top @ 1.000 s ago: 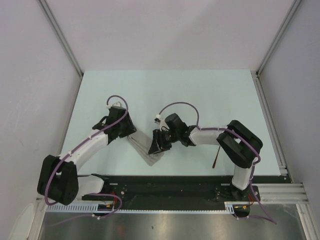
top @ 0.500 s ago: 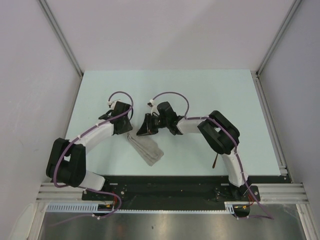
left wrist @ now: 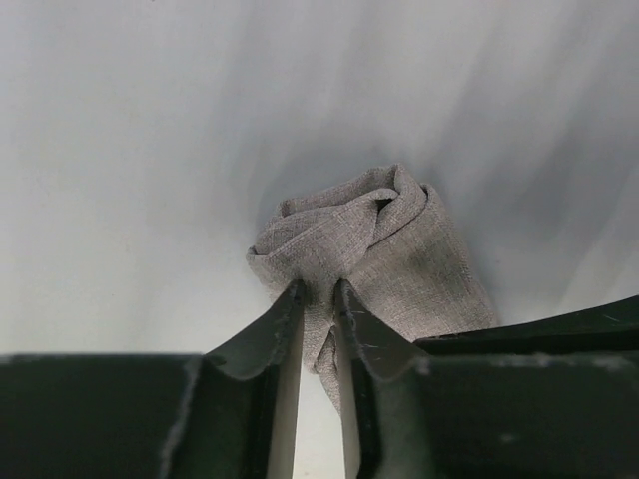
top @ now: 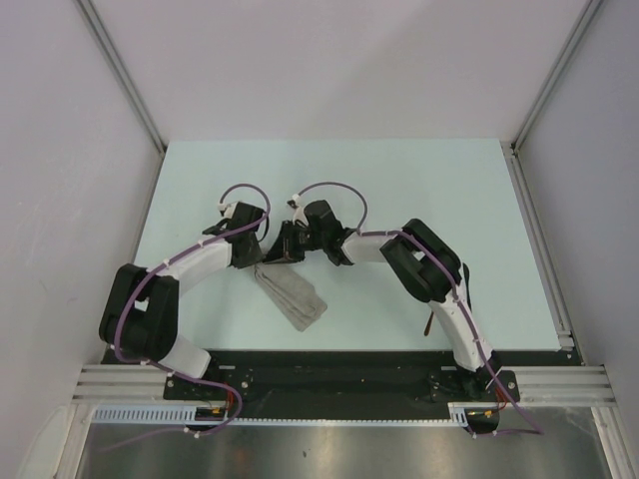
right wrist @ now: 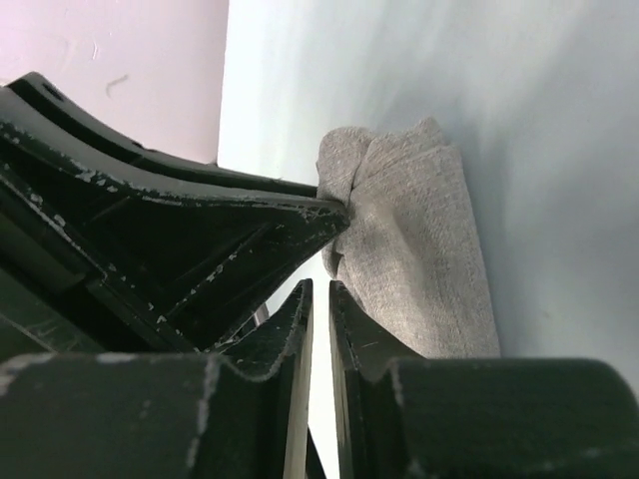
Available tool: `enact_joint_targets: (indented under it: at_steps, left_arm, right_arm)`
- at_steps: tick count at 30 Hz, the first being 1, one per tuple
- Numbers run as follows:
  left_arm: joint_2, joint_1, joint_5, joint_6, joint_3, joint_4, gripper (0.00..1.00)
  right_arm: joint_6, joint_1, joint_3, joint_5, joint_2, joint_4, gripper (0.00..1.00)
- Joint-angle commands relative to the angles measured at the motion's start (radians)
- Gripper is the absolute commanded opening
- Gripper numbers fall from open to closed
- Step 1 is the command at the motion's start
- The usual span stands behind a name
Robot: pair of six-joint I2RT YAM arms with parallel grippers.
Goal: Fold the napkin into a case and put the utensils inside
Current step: Stuff the top corner of the smaller-rectangle-folded napkin into the folded napkin.
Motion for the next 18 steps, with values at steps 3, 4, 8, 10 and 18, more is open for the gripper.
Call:
enact_joint_targets:
  at_steps: [3,4,8,10,18]
  left_arm:
    - [-0.012,0.005,-0.013,0.013,0.022,0.028,0.10]
    - [-0.017,0.005,-0.008,0.015,0.013,0.037,0.08]
    - [-0.032,0.005,0.013,0.018,0.007,0.042,0.02]
    - [-0.043,0.005,0.019,0.020,-0.001,0.046,0.00]
    - [-0.054,0.005,0.076,0.026,-0.012,0.061,0.00]
  right_arm:
    - [0.000,0.008,0.056,0.024,0.053,0.019,0.15]
    - [-0.005,0.008,0.070,0.025,0.056,0.009,0.15]
    - [-0.023,0.012,0.099,0.033,0.074,-0.022,0.15]
    - [-0.029,0.016,0.117,0.033,0.088,-0.034,0.14]
    - [-0.005,0.058,0.154,0.027,0.151,-0.028,0.14]
